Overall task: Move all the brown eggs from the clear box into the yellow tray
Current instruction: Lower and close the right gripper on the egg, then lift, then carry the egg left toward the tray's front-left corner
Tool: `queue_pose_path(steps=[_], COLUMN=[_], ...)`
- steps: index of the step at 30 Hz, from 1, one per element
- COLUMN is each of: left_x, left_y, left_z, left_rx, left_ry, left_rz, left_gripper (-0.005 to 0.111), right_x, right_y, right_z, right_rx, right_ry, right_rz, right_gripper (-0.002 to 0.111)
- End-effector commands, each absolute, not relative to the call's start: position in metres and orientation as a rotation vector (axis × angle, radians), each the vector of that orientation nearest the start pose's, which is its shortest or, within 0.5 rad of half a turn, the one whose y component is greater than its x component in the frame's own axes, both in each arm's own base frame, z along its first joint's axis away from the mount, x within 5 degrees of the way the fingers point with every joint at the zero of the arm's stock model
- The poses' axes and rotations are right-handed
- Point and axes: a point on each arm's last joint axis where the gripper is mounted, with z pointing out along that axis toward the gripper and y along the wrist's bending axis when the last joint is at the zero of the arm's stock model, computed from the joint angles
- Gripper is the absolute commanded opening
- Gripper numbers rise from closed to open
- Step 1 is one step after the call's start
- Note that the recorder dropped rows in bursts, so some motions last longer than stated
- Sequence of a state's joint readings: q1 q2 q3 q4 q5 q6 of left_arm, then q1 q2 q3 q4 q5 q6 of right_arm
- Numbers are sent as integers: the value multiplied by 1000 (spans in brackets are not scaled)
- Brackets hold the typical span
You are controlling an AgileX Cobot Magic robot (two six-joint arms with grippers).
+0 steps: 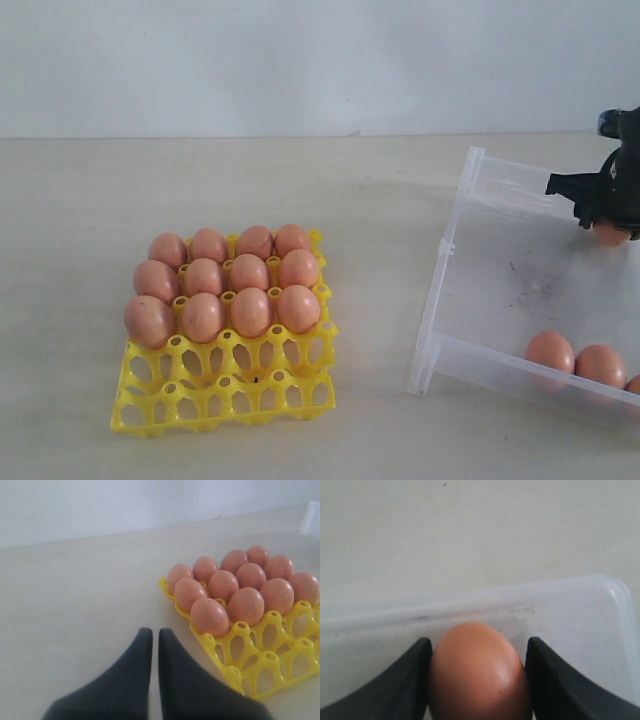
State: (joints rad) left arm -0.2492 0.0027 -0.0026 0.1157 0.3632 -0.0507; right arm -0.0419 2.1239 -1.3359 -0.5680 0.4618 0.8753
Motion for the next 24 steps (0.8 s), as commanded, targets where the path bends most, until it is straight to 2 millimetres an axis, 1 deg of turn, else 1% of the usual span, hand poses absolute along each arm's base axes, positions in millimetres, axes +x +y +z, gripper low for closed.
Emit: queue_pose_path(steps=[1, 2, 4, 5, 6, 7, 9, 11, 12, 13, 14, 15, 16, 18, 21, 23, 24], left_x=[52, 52, 52, 52, 52, 52, 52, 52, 52, 52, 52, 52, 52, 52, 52, 52, 52], left_y=[-10, -10, -10, -10, -10, -10, -10, -10, -10, -10, -10, -10, -10, -10, -10, -10, -10], left_z=[181, 181, 181, 181, 181, 181, 181, 181, 181, 181, 181, 181, 181, 181, 181, 181, 181], left_rx=[251, 251, 251, 251, 251, 251, 251, 251, 251, 251, 251, 251, 251, 251, 251, 251, 251], left_ry=[1825, 1825, 1825, 1825, 1825, 1825, 1825, 1825, 1825, 1825, 1825, 1825, 1825, 1825, 1825, 1825, 1825], left_rz=[-104, -104, -104, -104, -104, -104, -104, -104, -104, -104, -104, -104, -104, -104, -104, -104, -104], left_gripper=[4, 4, 4, 4, 4, 4, 4, 4, 4, 4, 4, 4, 4, 4, 4, 4, 4], right_x=[429, 429, 430, 431, 431, 433, 436, 434, 432, 429, 420, 412, 401, 389, 371, 360, 357], right_y=[-45, -45, -45, -46, -45, -44, -40, -28, -13, -5, 8, 14, 19, 18, 21, 22, 26], right_z=[119, 120, 120, 120, 121, 121, 124, 124, 127, 129, 134, 136, 139, 139, 144, 135, 137], right_rx=[568, 564, 544, 526, 520, 495, 457, 363, 235, 129, -52, -125, -166, -133, -171, -184, -191], right_ry=[2532, 2527, 2521, 2518, 2514, 2503, 2479, 2386, 2245, 2164, 2007, 1905, 1780, 1692, 1539, 1575, 1574], right_rz=[-239, -243, -247, -251, -246, -228, -175, -8, 189, 268, 360, 400, 436, 446, 458, 446, 448], right_gripper=[47, 47, 38, 16, 2, 0, 0, 0, 0, 0, 0, 0, 0, 0, 0, 0, 0])
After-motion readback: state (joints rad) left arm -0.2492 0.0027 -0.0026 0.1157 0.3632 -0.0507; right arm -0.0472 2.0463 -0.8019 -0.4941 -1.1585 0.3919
